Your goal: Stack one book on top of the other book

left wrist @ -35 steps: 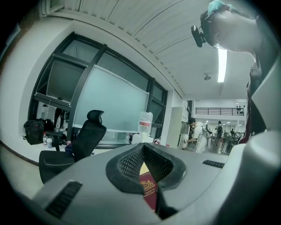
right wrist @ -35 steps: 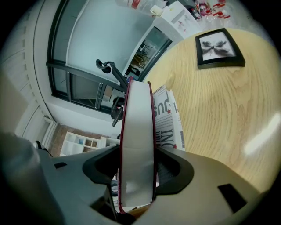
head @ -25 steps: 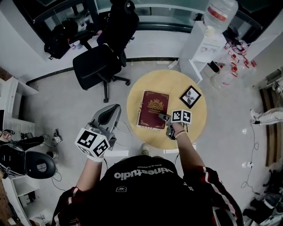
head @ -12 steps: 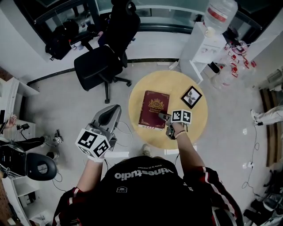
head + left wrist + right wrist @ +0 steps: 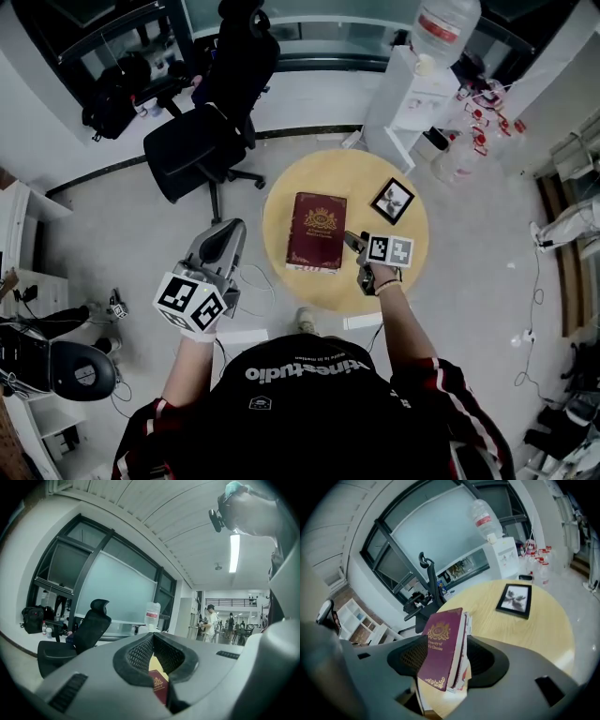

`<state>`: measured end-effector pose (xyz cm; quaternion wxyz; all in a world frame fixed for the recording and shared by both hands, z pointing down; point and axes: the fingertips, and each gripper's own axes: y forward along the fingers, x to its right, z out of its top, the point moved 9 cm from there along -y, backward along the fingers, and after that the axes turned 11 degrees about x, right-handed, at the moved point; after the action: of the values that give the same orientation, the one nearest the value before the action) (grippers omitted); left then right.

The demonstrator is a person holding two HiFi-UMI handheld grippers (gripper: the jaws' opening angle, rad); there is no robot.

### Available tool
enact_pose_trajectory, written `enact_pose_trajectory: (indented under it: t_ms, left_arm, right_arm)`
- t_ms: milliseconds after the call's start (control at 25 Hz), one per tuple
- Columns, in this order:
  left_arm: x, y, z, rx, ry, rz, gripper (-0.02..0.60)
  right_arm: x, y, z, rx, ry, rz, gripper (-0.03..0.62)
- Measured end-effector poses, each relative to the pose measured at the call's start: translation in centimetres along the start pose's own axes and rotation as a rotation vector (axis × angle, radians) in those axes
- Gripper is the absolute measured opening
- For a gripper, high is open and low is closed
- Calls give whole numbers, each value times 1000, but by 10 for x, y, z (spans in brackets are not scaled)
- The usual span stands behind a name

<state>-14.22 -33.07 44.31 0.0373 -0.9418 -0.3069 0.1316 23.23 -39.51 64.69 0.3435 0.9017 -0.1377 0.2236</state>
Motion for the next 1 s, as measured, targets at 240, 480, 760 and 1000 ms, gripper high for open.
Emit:
enact_pose_trajectory:
  t_ms: [240, 480, 760, 1000]
  left_arm:
    - [9, 1, 7, 14, 6, -48, 17]
    - [20, -3, 16, 23, 8, -90, 17]
    - [37, -14, 31, 43, 19, -147, 17]
    - [46, -38, 44, 42, 26, -187, 17]
  right_arm:
    - [-17, -59, 29, 179, -136, -46, 281]
    - [-38, -124, 48, 333, -113, -43, 273]
    - [-81, -201, 56, 469, -193, -39, 249]
    - [-119, -247, 41, 535, -233, -47, 224]
